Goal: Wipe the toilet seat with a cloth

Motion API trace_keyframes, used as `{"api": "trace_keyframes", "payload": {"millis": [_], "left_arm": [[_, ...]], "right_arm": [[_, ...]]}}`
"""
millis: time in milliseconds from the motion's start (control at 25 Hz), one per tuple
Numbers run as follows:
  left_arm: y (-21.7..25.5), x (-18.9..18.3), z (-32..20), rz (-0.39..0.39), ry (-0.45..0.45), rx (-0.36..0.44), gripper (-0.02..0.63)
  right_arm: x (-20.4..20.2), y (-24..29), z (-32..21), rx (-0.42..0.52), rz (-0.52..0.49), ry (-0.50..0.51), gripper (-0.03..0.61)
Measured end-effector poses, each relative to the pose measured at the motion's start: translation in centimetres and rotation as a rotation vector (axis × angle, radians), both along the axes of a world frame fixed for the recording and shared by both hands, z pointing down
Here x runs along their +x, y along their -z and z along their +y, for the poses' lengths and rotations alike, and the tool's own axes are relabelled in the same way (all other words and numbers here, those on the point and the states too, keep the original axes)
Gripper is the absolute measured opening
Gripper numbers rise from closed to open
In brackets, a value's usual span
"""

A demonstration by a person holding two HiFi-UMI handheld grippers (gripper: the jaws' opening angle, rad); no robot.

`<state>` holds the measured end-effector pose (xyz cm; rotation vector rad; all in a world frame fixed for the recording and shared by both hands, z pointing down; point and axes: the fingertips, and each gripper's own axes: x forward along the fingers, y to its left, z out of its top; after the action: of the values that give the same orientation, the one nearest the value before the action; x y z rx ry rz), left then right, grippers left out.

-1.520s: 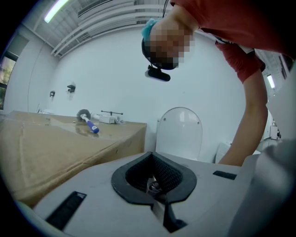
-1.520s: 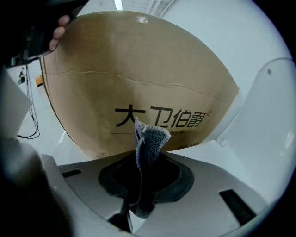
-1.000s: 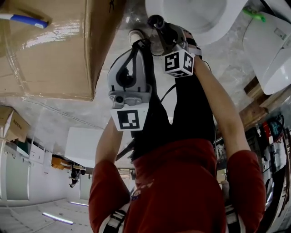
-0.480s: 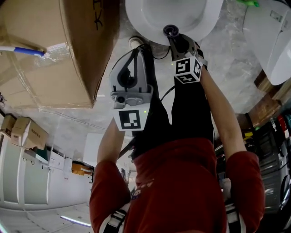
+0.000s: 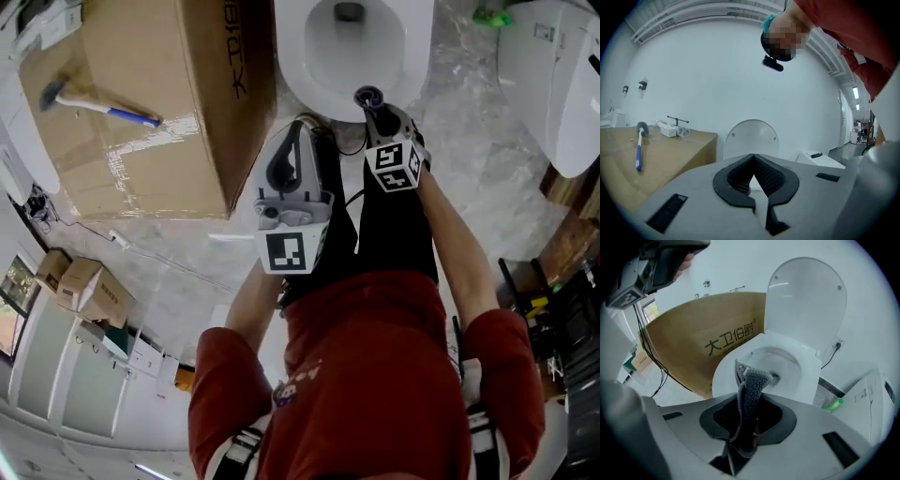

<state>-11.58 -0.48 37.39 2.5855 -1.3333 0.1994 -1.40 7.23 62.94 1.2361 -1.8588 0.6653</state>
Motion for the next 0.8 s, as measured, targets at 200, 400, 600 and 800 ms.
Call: {"api": "trace_keyframes", "payload": {"millis": [200,400,600,800], "left_arm": [[7.8,-0.8,-1.2,0.002,0.037,0.092,0.012],[14.5,-1.2,-3.5,0.004,0.021,0.15,0.012],[21.6,-3.0,-5.5,0.046,0.021,0.184,0.012],[26.8,-4.0,-7.5,0.057,0.042,0.218,0.012]], "right_arm": [[2.2,10.4,-0.6,0.114,-0.03,-0.117,0.074],[4.8,22.2,-3.1,0.3,-0.056,-0.212,0.074],[6.0,34.7,-5.5,0.51,-0.054,-0.252,0.074],[7.8,47.4,-7.2,0.742,-0.078,-0.333,0.074]]}}
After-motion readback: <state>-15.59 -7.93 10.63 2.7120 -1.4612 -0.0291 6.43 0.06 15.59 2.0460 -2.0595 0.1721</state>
